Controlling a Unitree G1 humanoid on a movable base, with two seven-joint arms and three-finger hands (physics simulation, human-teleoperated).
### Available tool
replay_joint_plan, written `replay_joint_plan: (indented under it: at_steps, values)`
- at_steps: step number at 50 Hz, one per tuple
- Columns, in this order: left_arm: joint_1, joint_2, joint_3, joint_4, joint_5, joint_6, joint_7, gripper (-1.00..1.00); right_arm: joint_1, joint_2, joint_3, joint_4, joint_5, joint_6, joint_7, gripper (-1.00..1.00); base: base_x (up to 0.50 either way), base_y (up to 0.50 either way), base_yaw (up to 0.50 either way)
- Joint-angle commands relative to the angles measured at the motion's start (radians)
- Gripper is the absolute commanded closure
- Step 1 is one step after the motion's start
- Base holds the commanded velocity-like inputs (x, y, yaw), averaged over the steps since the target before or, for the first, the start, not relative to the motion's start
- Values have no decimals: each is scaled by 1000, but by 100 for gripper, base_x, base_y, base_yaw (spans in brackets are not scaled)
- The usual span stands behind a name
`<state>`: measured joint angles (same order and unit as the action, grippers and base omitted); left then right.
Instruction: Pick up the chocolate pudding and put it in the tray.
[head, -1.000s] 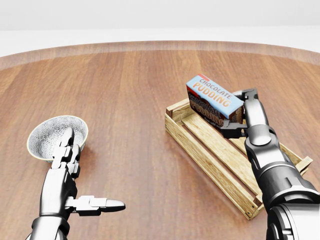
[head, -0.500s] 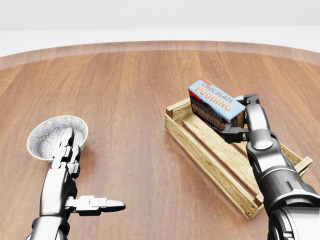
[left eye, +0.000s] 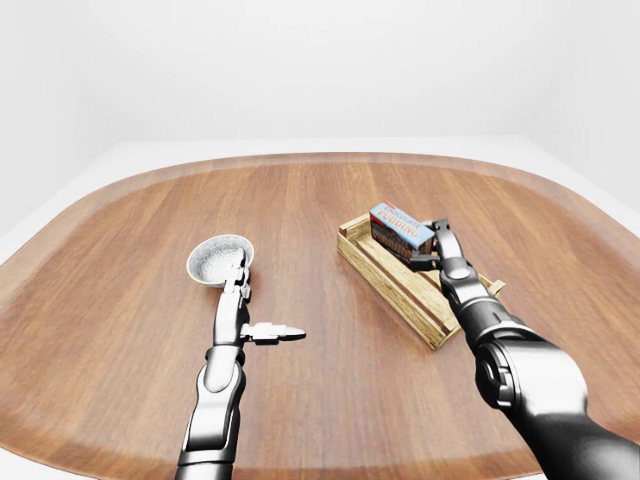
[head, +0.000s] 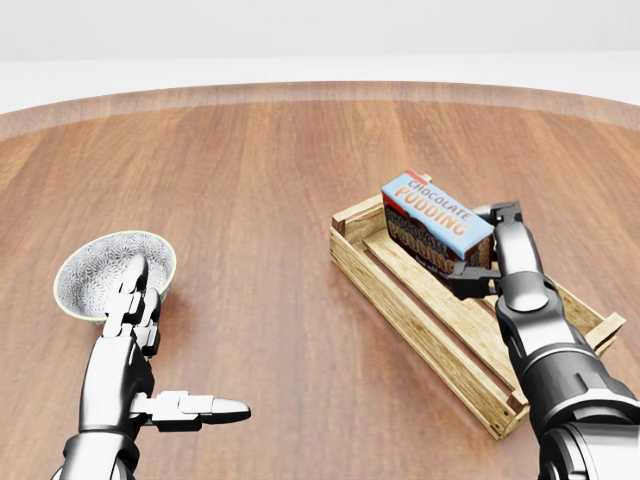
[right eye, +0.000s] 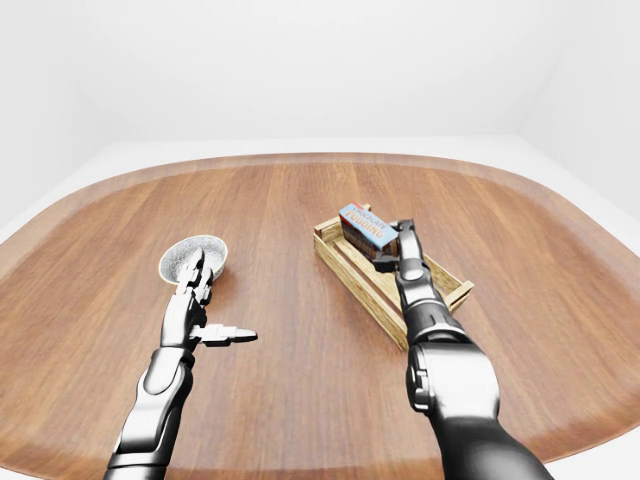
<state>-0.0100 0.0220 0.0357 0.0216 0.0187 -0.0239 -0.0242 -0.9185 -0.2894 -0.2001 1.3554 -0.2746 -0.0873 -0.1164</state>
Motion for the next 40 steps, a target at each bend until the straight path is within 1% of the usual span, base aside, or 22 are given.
replay_joint_plan:
  at_steps: [1,7,13,18,19,20,40]
  values:
    - [3,-1,0,-7,-11,15,-11,-100,11,-2,-15,1,23,0,-8,100,0,0,0]
    - [3,-1,0,-1,-10,7,-11,-100,26,-2,-20,2,29,0,-11,100,0,0,0]
    - [3,-1,0,1,-10,6,-12,-100,39,0,-18,4,25,0,-14,100,0,0,0]
    - [2,-1,0,1,-10,8,-12,-100,64,4,-22,7,24,0,-20,100,0,0,0]
    - [3,-1,-1,-7,-10,15,-12,-100,54,-1,-23,5,25,0,-15,100,0,0,0]
    - [3,-1,-1,-8,-10,16,-12,-100,54,-1,-25,5,26,0,-14,100,0,0,0]
    - [3,-1,-1,-9,-9,16,-12,-100,65,-15,-28,5,30,0,-14,100,0,0,0]
